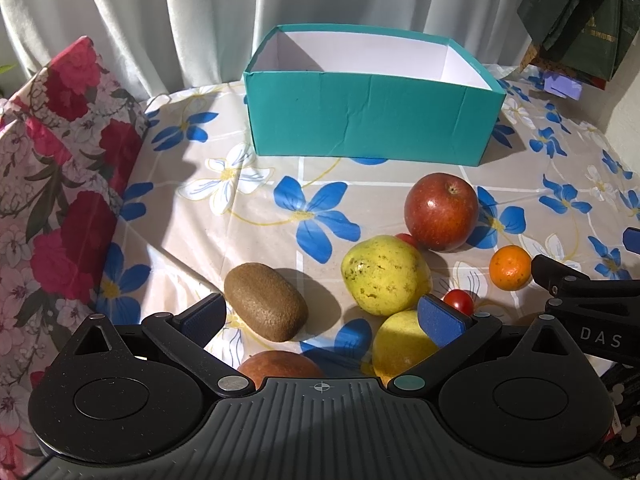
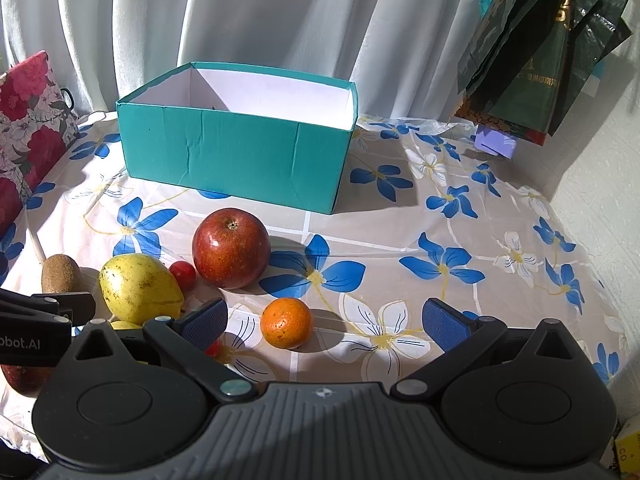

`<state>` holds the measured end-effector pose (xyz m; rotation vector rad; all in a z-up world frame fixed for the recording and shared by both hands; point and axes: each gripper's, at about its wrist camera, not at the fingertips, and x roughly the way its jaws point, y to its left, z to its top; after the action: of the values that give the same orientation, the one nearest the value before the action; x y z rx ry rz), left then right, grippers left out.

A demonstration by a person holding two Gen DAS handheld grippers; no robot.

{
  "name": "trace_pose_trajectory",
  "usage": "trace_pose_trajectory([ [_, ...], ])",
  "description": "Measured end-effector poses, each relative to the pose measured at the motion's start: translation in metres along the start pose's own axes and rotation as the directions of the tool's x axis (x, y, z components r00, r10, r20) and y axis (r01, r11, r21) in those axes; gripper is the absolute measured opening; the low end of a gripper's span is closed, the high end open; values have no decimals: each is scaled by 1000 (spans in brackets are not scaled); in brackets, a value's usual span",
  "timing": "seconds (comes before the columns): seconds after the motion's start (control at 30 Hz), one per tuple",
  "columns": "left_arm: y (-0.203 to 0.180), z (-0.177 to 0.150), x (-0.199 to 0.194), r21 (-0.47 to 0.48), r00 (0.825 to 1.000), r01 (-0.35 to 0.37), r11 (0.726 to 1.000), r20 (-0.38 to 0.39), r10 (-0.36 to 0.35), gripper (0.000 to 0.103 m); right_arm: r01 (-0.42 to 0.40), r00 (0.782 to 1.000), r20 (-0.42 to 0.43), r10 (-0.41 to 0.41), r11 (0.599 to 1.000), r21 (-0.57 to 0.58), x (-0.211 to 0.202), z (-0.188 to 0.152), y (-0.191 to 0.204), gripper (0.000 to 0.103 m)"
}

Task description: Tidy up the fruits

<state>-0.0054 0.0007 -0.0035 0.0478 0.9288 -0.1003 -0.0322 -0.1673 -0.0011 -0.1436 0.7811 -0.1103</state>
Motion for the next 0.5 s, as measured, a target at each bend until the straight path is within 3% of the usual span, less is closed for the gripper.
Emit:
trace_pose_trajectory([
  [0.5,1,1,-2,-25,1000,13,1000,7,-13,103,-19,1000,21,18,1000,13,-3,-1,-5,103],
])
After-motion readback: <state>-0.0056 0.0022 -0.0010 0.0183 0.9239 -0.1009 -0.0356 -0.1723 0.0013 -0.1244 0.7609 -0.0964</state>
